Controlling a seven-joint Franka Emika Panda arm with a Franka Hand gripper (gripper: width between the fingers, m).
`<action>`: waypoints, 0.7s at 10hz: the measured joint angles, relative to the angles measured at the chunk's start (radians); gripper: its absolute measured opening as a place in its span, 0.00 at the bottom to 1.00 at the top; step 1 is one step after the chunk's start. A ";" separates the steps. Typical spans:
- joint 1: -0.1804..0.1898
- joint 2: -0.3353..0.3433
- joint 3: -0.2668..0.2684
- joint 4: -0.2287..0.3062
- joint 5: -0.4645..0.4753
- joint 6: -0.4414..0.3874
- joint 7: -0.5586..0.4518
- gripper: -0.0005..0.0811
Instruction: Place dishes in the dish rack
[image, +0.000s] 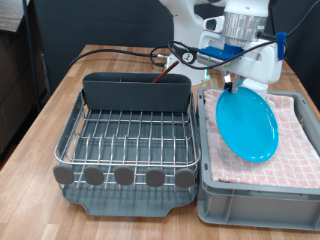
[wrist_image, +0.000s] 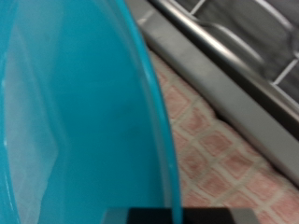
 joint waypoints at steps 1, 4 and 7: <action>0.000 -0.024 0.002 0.016 -0.010 -0.077 -0.001 0.03; 0.000 -0.070 0.008 0.075 -0.027 -0.245 -0.027 0.03; 0.009 -0.091 -0.018 0.077 -0.005 -0.181 -0.245 0.03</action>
